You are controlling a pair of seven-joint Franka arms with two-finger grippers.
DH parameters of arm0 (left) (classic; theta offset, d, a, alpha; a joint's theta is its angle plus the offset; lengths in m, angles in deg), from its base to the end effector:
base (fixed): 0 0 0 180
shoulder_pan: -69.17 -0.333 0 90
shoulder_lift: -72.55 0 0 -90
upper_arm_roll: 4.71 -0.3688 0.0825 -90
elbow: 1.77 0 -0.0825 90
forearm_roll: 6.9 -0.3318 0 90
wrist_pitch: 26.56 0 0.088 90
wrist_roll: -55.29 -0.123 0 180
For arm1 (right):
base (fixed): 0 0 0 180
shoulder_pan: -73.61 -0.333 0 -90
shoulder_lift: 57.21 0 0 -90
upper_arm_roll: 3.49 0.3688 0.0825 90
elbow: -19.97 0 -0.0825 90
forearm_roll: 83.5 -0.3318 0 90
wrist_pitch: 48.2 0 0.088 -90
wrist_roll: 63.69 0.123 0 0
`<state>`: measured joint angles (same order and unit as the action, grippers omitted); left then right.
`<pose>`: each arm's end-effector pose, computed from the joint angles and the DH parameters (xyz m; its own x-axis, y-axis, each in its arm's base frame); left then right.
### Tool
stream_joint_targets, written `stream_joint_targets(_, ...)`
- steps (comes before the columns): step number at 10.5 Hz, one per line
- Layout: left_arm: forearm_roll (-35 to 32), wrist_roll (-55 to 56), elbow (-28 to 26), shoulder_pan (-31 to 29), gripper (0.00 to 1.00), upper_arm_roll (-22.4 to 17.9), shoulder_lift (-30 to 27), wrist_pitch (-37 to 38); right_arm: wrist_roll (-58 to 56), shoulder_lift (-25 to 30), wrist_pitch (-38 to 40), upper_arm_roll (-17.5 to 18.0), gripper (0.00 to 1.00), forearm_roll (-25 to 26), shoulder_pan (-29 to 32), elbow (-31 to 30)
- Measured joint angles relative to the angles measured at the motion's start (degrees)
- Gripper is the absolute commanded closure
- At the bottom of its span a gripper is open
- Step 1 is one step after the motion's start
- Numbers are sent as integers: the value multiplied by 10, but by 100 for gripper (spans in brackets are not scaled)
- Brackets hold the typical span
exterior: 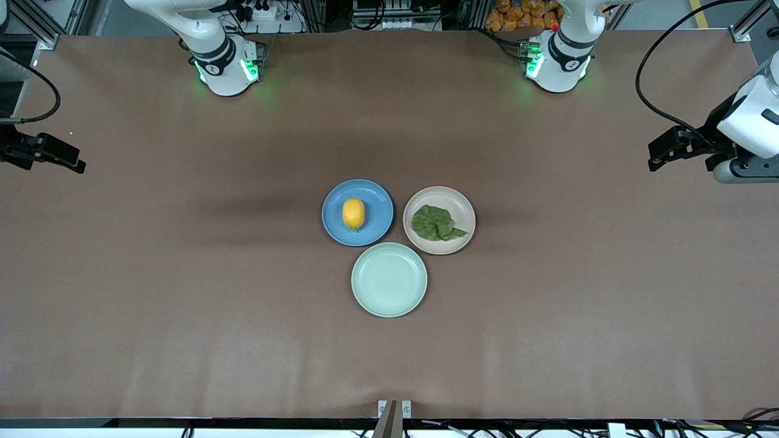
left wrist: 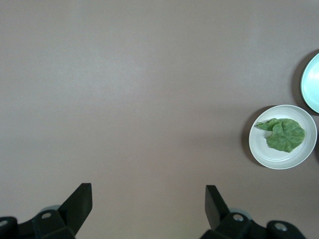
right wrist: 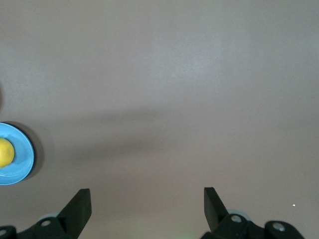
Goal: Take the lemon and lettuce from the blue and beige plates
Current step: 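Move both grippers from the rest pose toward the plates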
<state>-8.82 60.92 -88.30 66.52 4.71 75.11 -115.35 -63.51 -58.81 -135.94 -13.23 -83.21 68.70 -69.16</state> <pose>0.5137 -0.0543 0.6624 0.9998 -0.0191 -0.0020 -0.0191 -0.9995 -0.0265 0.5052 -0.0418 0.6504 0.9948 -0.0876 -0.0517 -0.0872 -0.9961 0.0099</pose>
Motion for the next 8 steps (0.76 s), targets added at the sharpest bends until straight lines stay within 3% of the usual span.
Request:
stream_joint_targets(5,0,0,-8,0,0,0,11,4,0,-2,0,0,0,0,-1,0)
stream_joint_targets(8,2,72,-15,16,0,10,65,0,0,-17,-1,1,0,-2,-21,-6)
